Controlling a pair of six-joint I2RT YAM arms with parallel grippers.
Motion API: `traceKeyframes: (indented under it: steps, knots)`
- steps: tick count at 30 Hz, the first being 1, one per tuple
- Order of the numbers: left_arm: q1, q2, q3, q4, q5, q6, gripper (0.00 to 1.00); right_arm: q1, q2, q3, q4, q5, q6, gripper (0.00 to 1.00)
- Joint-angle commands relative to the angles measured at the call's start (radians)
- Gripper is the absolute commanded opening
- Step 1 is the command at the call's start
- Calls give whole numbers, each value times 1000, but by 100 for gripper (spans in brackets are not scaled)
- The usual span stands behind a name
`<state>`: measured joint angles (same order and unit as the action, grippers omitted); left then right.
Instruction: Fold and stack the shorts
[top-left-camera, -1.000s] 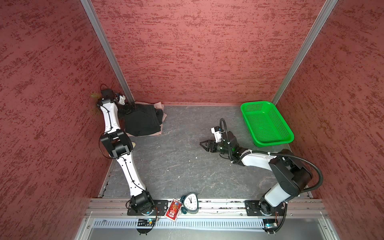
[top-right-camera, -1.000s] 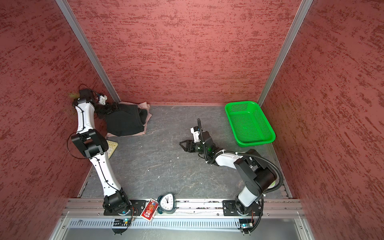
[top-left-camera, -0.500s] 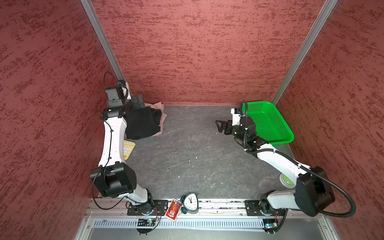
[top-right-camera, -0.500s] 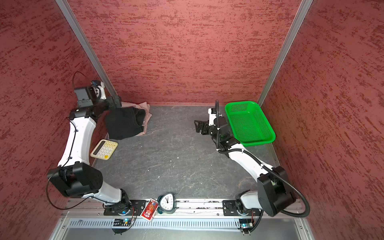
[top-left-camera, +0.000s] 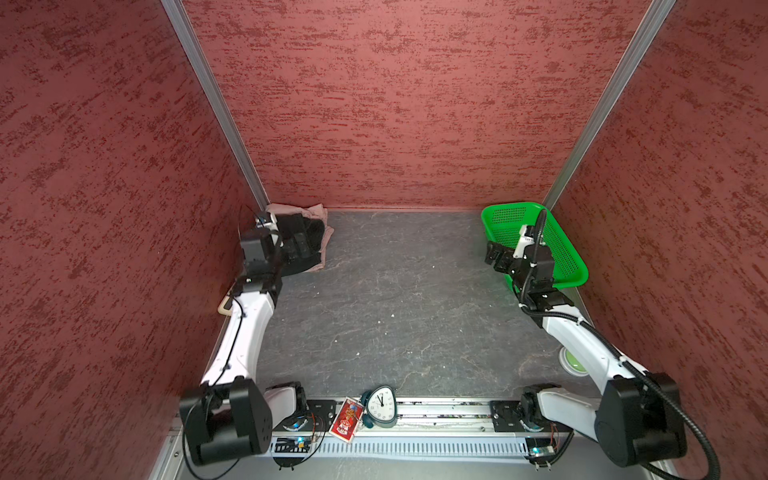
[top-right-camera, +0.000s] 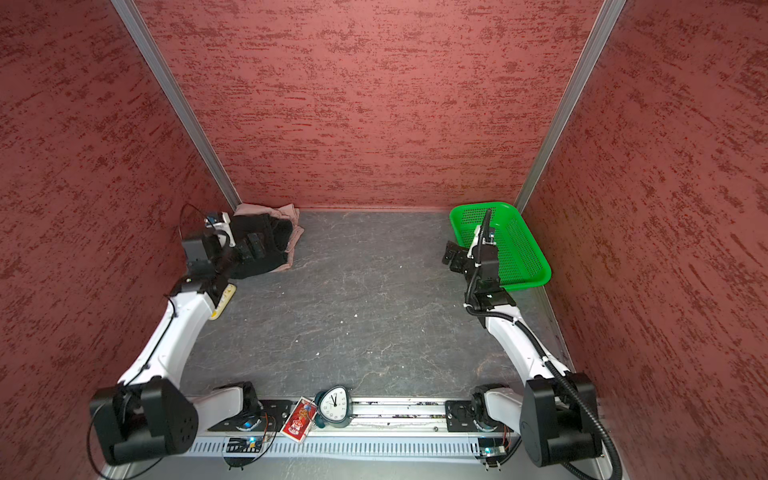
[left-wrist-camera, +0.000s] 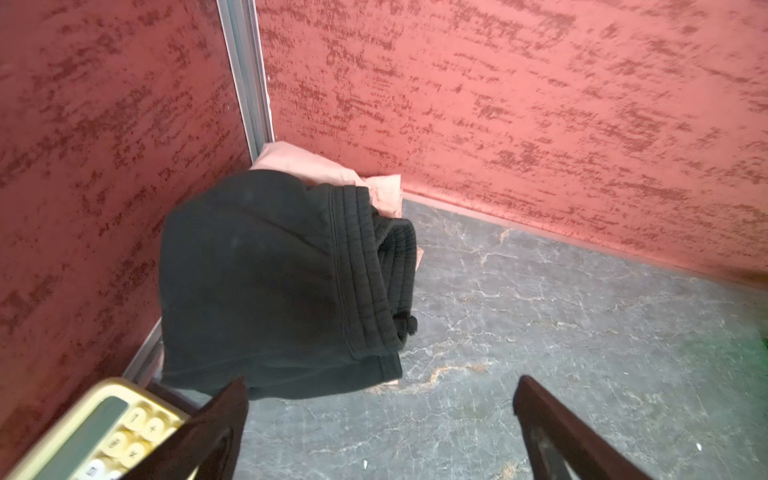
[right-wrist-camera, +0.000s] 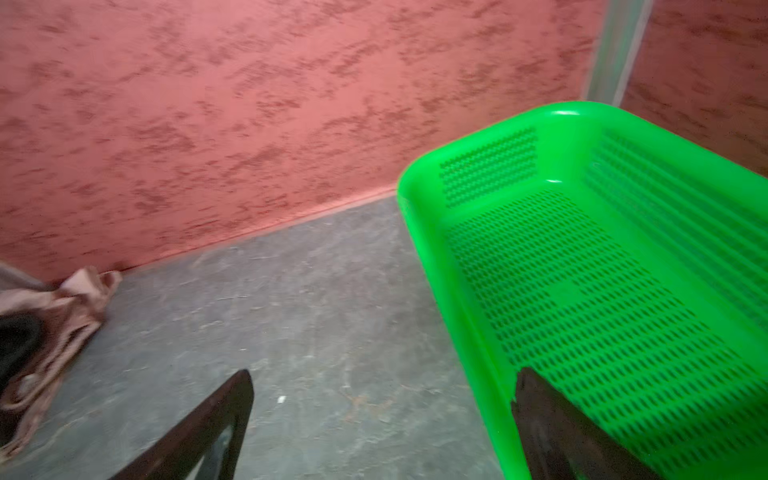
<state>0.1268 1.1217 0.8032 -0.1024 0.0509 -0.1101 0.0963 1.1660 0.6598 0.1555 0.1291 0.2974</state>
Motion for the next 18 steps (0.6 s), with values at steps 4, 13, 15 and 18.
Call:
traceKeyframes:
  steps: [4,13,15,18]
  knots:
    - [-103,-10,-388,446,-143,-52,99,-65,12,-206,291,170,-78,99]
    - [-117,171,-432,721,-198,13,100,-106,193,-258,578,113,-211,99]
    - [-117,213,-421,785,-135,64,99,-118,232,-255,588,108,-199,99]
    - [-121,292,-400,855,-130,105,99,-126,256,-286,738,55,-240,99]
